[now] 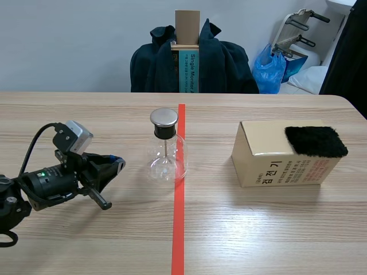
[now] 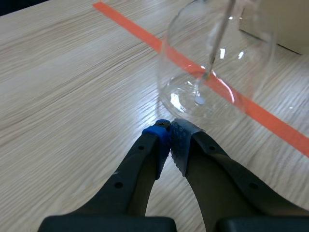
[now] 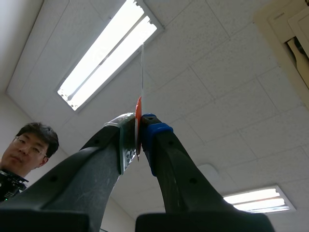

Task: Do the electroscope experiment.
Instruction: 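Bring the plate to the electroscope and point at the metal foil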

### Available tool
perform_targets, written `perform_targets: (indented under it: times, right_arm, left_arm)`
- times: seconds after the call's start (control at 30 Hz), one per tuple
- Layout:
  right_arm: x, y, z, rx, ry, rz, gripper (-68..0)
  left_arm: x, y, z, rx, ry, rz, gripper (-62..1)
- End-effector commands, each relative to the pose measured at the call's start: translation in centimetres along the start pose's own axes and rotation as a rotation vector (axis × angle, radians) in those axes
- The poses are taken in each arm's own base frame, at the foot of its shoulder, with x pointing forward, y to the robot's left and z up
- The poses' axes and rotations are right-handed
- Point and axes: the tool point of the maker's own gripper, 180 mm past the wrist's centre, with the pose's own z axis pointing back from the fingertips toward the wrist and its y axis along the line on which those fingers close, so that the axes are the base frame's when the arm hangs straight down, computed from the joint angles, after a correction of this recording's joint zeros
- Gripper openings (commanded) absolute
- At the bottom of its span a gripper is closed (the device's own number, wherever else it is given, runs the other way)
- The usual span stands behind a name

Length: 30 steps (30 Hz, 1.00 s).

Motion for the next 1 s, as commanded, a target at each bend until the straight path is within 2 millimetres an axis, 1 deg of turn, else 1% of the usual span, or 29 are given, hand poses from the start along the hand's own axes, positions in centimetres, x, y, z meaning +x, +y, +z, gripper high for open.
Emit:
perform_targets:
  times: [0.0,0.1,0.23,0.33,0.43,0.57,0.7,0.77,0.87,0.97]
  right_arm:
    - [-0.3,-1.5,-0.3,-0.074,0.006,0.007,-66.7]
    - [-0.6,-1.5,-0.3,-0.073,0.020,-0.010,-66.7]
    - [-0.6,-0.8,0.2,-0.038,0.029,-0.031,-66.7]
    - [0.6,2.0,0.9,0.107,-0.007,-0.063,-66.7]
    - [2.9,5.1,2.7,0.250,-0.039,-0.145,-66.7]
    - [6.6,8.7,5.3,0.409,-0.062,-0.293,-66.7]
    - [10.9,13.0,9.1,0.645,-0.115,-0.442,-66.7]
    - [13.0,14.7,11.4,0.774,-0.170,-0.506,-66.7]
    - [15.6,16.0,14.3,0.892,-0.254,-0.586,-66.7]
    - [17.4,16.6,16.5,0.949,-0.310,-0.642,-66.7]
  left_arm:
    - [1.5,-0.5,-0.5,-0.011,-0.052,0.002,-57.9]
    - [1.6,-1.0,-0.9,-0.018,-0.058,0.010,-57.9]
    - [1.7,-1.6,-1.3,-0.027,-0.064,0.014,-57.9]
    - [1.7,-1.9,-1.5,-0.034,-0.060,0.009,-57.9]
    - [1.7,-2.0,-1.5,-0.036,-0.061,0.009,-57.9]
    - [1.7,-1.9,-1.5,-0.034,-0.061,0.008,-57.9]
    - [1.6,-2.0,-1.5,-0.034,-0.059,0.010,-57.9]
    - [1.5,-2.0,-1.4,-0.034,-0.058,0.011,-57.9]
    - [1.5,-2.1,-1.4,-0.034,-0.057,0.011,-57.9]
    - [1.5,-2.1,-1.4,-0.034,-0.057,0.011,-57.9]
